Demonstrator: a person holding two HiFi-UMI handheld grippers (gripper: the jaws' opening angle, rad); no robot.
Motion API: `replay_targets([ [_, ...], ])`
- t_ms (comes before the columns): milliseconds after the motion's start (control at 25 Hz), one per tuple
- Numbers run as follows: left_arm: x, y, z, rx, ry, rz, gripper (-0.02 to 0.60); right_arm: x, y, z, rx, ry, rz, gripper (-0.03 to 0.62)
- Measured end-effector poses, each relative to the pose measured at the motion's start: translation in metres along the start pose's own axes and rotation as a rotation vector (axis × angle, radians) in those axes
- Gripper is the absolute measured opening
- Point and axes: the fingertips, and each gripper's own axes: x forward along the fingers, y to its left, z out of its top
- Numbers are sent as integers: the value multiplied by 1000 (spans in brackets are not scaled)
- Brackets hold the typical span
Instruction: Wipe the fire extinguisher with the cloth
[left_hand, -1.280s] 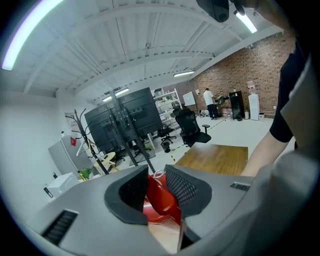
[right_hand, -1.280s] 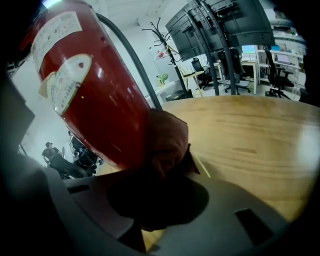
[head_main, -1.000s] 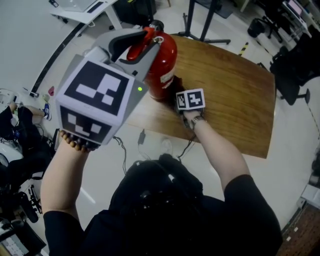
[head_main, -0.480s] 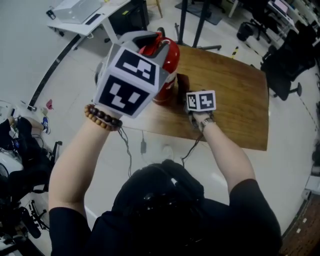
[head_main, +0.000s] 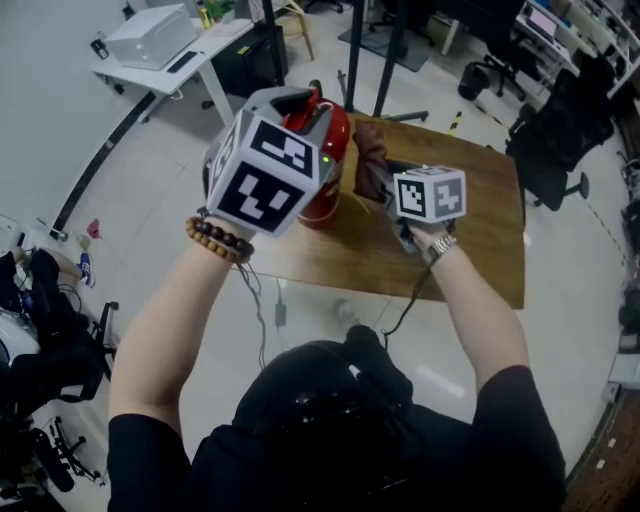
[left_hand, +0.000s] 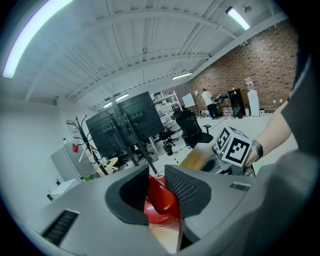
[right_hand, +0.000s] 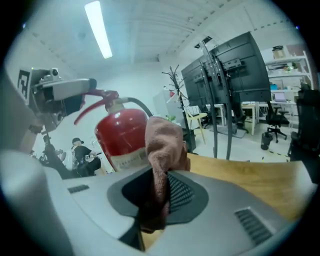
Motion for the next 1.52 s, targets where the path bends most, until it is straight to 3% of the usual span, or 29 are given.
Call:
replay_targets([
  [280, -1, 21, -3, -42, 33, 169, 75, 10, 19, 60, -129, -17, 165, 78],
  [400, -1, 19, -3, -33, 37, 198, 74, 14, 15, 70, -154, -12, 226, 78],
  [720, -7, 18, -8, 71, -3, 91, 72, 26, 19, 77, -153, 6, 333, 78],
  [1000, -17, 31, -17, 26, -10, 5, 72, 31, 29, 80, -148, 8, 344, 78],
  [1240, -16, 33, -18, 6, 43, -7, 72, 24, 38, 82, -148, 4, 348, 78],
  [1520, -18, 33, -17, -54, 50, -7, 72, 20, 48, 86, -230, 18, 392, 78],
])
